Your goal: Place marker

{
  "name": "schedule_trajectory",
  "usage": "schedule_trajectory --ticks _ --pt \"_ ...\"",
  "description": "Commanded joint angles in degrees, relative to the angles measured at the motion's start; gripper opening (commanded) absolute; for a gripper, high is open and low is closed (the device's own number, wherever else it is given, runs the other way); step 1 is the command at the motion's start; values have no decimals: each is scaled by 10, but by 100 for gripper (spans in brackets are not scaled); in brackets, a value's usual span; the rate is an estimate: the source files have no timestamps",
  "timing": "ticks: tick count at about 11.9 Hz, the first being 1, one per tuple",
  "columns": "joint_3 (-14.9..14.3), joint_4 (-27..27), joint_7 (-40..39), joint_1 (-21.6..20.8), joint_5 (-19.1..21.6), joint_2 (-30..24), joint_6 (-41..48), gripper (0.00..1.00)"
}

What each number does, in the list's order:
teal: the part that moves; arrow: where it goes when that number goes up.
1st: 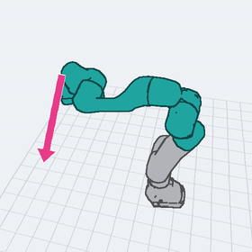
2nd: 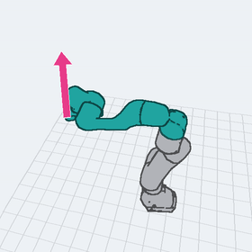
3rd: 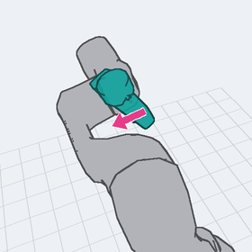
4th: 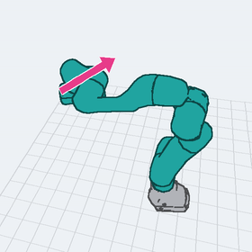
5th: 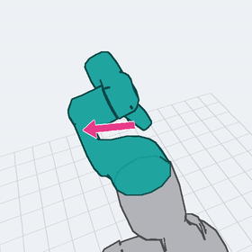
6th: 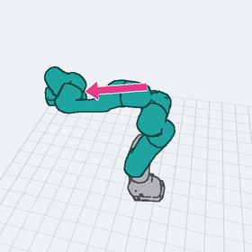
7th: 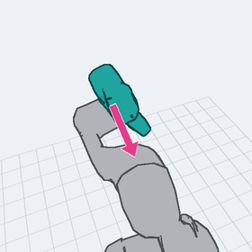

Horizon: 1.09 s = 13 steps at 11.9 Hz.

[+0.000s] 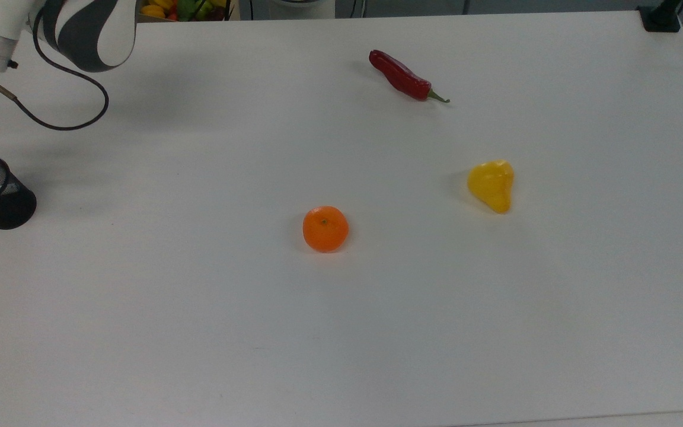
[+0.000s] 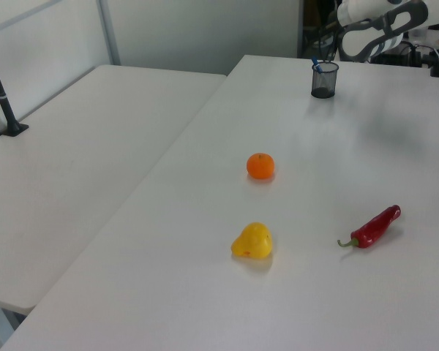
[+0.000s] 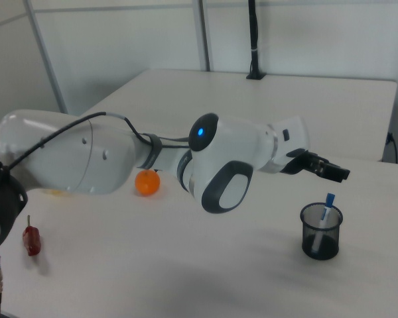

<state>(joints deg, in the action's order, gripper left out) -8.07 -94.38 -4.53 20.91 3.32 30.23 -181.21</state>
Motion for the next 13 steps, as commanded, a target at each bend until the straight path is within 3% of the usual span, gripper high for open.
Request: schedule_trajectory --ticks 1,3,6,8,10,13 --pt "2 21 0 13 13 -78 185 100" --pt "5 18 1 0 30 -134 303 100" --pt "26 22 8 -12 87 -227 531 100" --pt "53 30 43 -10 96 -282 680 100" --pt "111 36 99 -12 86 -327 810 100" --pt "209 39 185 -14 70 -351 887 100"
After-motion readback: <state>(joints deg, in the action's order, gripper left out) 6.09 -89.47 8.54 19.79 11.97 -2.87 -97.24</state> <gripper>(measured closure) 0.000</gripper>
